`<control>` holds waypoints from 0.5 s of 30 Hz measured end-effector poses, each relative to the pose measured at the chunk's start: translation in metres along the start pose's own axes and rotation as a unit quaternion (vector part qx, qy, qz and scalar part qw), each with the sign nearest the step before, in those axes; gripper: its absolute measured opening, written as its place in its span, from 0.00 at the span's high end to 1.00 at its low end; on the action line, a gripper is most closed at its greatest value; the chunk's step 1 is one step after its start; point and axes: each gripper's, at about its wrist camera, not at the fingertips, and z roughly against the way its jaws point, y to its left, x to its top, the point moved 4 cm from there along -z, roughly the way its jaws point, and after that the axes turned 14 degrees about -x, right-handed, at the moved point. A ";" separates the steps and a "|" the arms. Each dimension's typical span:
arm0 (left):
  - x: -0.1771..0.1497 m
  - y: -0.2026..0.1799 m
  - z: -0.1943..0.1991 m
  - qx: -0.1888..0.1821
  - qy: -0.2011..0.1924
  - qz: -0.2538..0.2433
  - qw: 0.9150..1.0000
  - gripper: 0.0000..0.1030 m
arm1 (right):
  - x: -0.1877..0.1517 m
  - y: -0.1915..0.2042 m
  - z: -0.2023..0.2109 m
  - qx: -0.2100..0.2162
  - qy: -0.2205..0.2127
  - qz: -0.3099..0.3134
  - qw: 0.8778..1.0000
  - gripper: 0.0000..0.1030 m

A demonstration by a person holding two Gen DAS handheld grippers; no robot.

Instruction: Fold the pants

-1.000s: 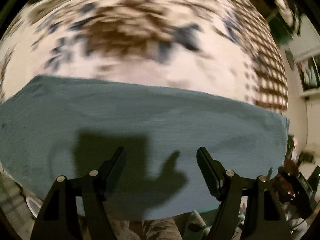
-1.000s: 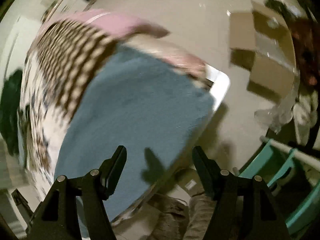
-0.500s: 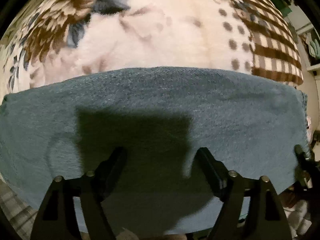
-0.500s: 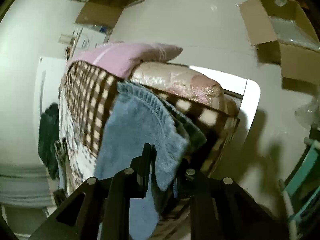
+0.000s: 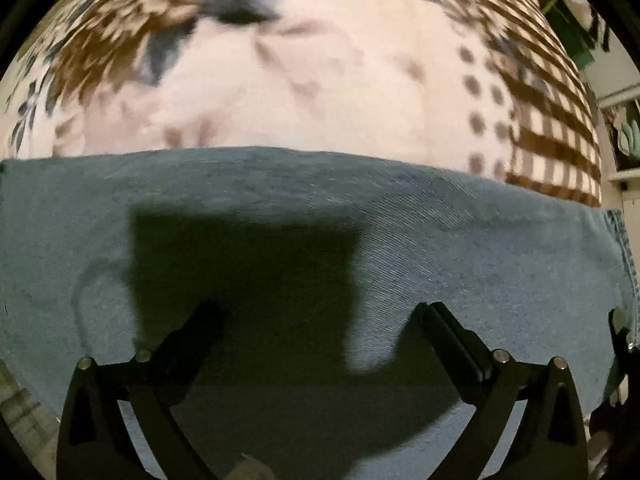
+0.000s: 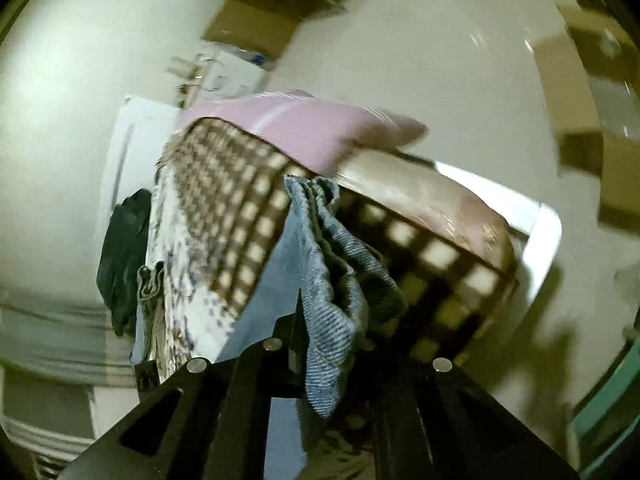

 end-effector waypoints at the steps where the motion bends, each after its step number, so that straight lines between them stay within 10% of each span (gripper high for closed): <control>1: -0.001 0.000 -0.003 0.002 0.002 0.001 1.000 0.00 | 0.000 -0.002 -0.005 -0.014 0.006 0.007 1.000 0.93; 9: 0.018 -0.002 -0.026 0.038 0.006 -0.018 0.999 0.00 | -0.002 -0.033 -0.057 0.057 0.083 -0.083 0.991 0.71; 15: 0.007 -0.016 -0.036 0.052 -0.022 -0.031 0.998 0.00 | -0.001 -0.027 -0.067 0.023 0.076 -0.115 0.990 0.87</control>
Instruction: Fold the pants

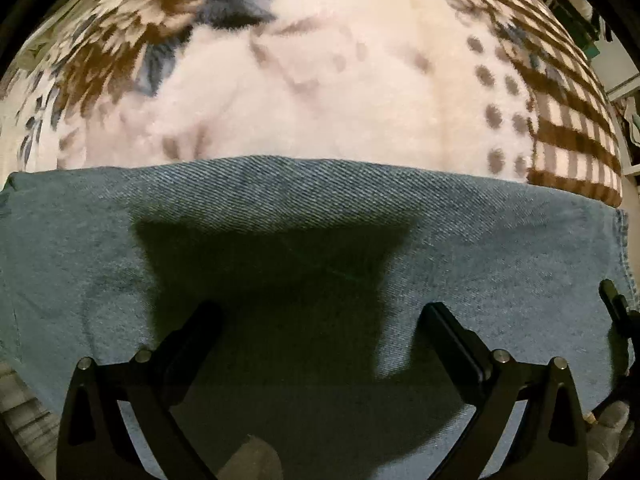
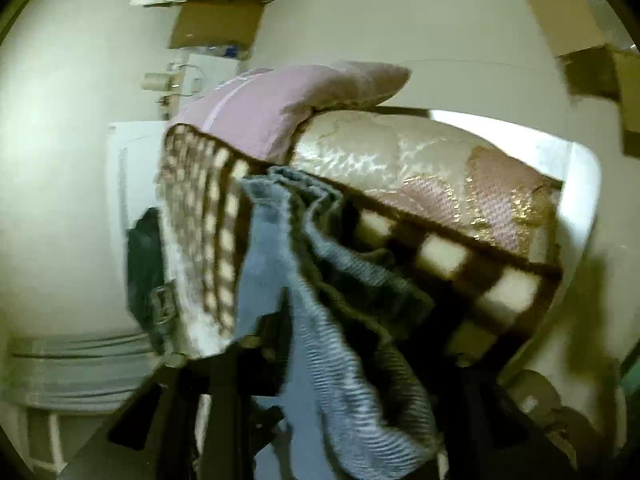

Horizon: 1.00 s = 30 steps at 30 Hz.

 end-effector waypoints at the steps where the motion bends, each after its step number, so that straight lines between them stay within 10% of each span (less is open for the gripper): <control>1: -0.003 0.003 0.008 -0.001 0.004 -0.004 1.000 0.00 | -0.001 0.003 0.001 -0.011 -0.004 0.001 1.000 0.89; 16: 0.007 0.029 0.074 0.011 -0.056 0.019 0.998 0.00 | -0.060 0.118 0.062 -0.070 -0.079 0.135 0.985 0.91; 30: 0.007 0.133 0.171 0.000 -0.107 0.110 0.988 0.00 | -0.205 0.229 0.032 -0.047 -0.030 0.287 0.956 0.91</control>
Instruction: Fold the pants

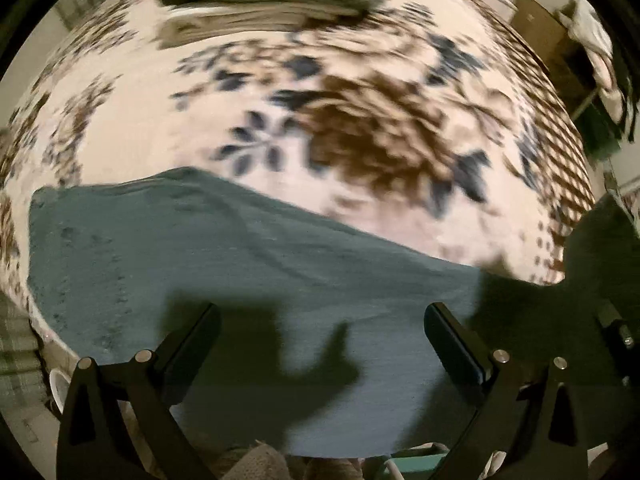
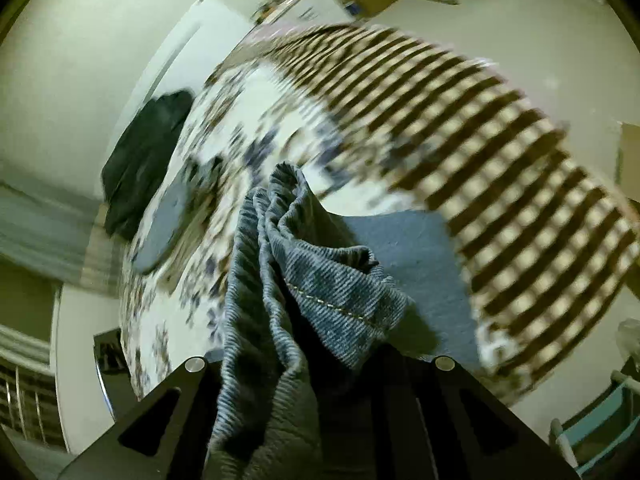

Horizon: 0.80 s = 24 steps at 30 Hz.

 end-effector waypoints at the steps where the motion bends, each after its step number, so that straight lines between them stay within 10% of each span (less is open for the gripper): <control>1: -0.003 0.014 0.010 0.001 -0.002 0.008 1.000 0.00 | -0.009 0.014 -0.005 0.005 0.006 0.011 1.000 0.91; 20: -0.042 0.246 0.082 0.055 -0.014 0.156 0.986 0.00 | -0.211 0.201 -0.134 -0.016 0.123 0.221 0.967 0.90; 24: -0.038 0.257 0.081 0.035 -0.015 0.165 0.985 0.00 | -0.236 0.205 -0.155 -0.023 0.189 0.253 0.948 0.51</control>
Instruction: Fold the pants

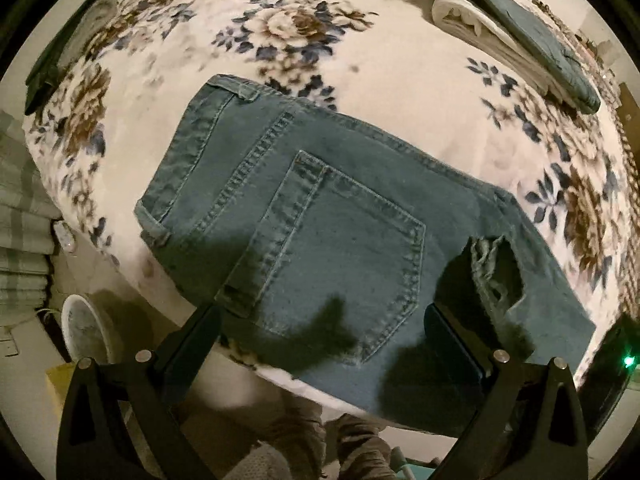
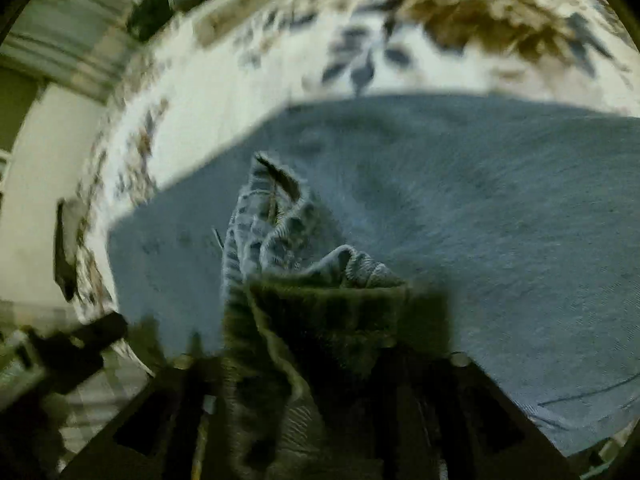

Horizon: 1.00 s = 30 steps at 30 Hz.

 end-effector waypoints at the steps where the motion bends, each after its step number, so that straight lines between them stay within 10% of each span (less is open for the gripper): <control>1: 0.002 -0.001 0.000 -0.008 0.001 0.000 1.000 0.00 | 0.002 0.001 0.002 0.018 0.012 0.005 1.000 0.33; 3: 0.007 -0.009 0.001 -0.033 -0.002 -0.002 0.999 0.00 | -0.001 -0.006 0.021 0.058 0.026 0.000 0.998 0.13; 7: 0.012 -0.029 -0.010 -0.079 0.015 -0.004 0.997 0.00 | -0.001 -0.056 0.065 0.093 0.028 -0.055 0.994 0.10; 13: 0.004 -0.069 -0.064 -0.100 0.070 -0.043 0.992 0.02 | 0.004 -0.181 0.096 -0.011 0.005 -0.160 0.987 0.10; 15: -0.002 -0.079 -0.087 -0.094 0.093 -0.070 0.989 0.20 | 0.009 -0.214 0.091 -0.037 0.000 -0.181 0.983 0.10; 17: -0.006 -0.086 -0.100 -0.097 0.109 -0.086 0.986 0.69 | 0.016 -0.230 0.083 -0.035 0.006 -0.190 0.981 0.10; 21: -0.011 -0.091 -0.099 -0.096 0.086 -0.113 0.985 0.80 | 0.031 -0.238 0.047 -0.022 0.045 -0.187 0.981 0.10; 27: -0.019 -0.095 -0.087 -0.098 0.061 -0.132 0.985 0.85 | 0.044 -0.238 0.029 -0.030 0.032 -0.205 0.978 0.79; 30: -0.019 -0.096 -0.082 -0.102 0.054 -0.117 0.986 0.86 | 0.052 -0.230 0.042 -0.025 0.021 -0.192 0.981 0.89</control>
